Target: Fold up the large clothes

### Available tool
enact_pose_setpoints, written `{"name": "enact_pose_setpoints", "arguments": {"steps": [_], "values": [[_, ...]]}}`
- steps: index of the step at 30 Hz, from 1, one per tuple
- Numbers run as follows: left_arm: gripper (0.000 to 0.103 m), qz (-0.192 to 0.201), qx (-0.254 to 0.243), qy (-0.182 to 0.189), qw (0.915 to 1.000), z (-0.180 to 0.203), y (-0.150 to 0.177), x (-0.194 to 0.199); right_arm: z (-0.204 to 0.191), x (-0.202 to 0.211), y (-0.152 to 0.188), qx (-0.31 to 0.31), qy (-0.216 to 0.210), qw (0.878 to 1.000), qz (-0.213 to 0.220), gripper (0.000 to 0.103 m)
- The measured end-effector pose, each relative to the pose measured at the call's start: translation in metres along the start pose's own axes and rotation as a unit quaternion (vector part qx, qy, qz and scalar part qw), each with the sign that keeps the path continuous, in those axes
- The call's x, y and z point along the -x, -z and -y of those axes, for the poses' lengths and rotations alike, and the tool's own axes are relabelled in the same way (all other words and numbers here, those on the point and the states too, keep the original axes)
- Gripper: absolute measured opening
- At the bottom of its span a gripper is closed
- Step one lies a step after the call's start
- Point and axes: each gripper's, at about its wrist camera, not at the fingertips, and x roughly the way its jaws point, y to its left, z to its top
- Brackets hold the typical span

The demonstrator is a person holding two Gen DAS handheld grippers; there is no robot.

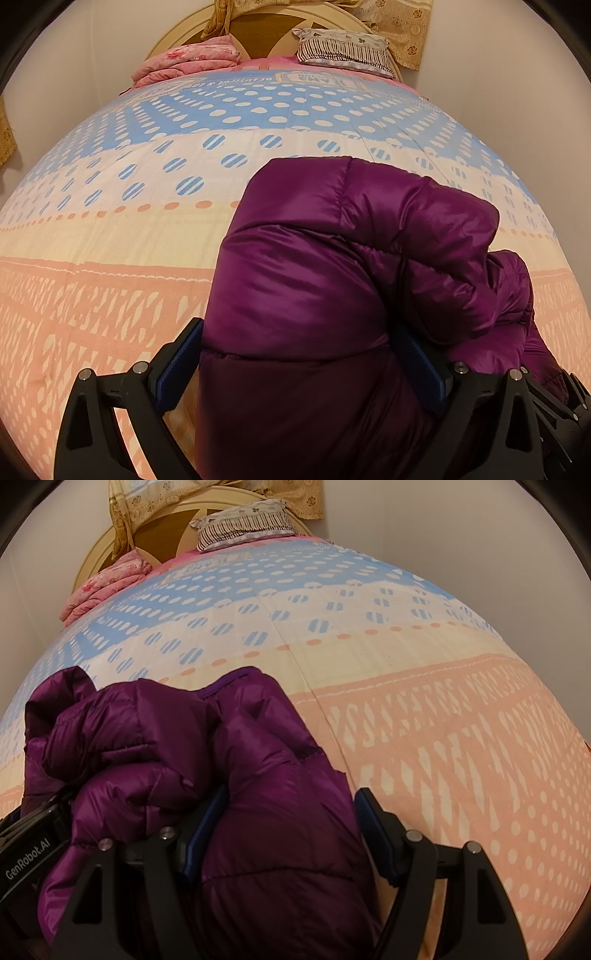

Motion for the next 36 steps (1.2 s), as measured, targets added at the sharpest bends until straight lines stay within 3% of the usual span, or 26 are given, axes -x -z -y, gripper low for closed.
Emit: {"name": "enact_pose_setpoints", "arguments": {"steps": [17, 22, 25, 30, 36], "values": [[0.101, -0.002, 0.001, 0.0, 1.0, -0.002, 0.0, -0.002, 0.005, -0.002, 0.0, -0.008, -0.016, 1.0, 0.0, 0.076], [0.101, -0.033, 0.02, 0.068, 0.997, -0.02, 0.004, 0.016, 0.014, 0.005, -0.001, -0.009, -0.063, 0.998, -0.008, 0.076], [0.101, 0.002, 0.022, 0.081, 0.9964, -0.04, 0.018, 0.053, 0.028, 0.028, 0.008, -0.029, -0.112, 0.993, 0.002, 0.082], [0.101, 0.011, -0.034, 0.102, 0.9941, -0.047, 0.048, 0.076, 0.029, 0.049, 0.028, -0.003, -0.106, 0.994, 0.027, 0.083], [0.101, 0.015, -0.021, 0.124, 0.9919, -0.049, 0.058, 0.07, 0.024, 0.039, 0.031, 0.003, -0.13, 0.991, 0.003, 0.068]]}}
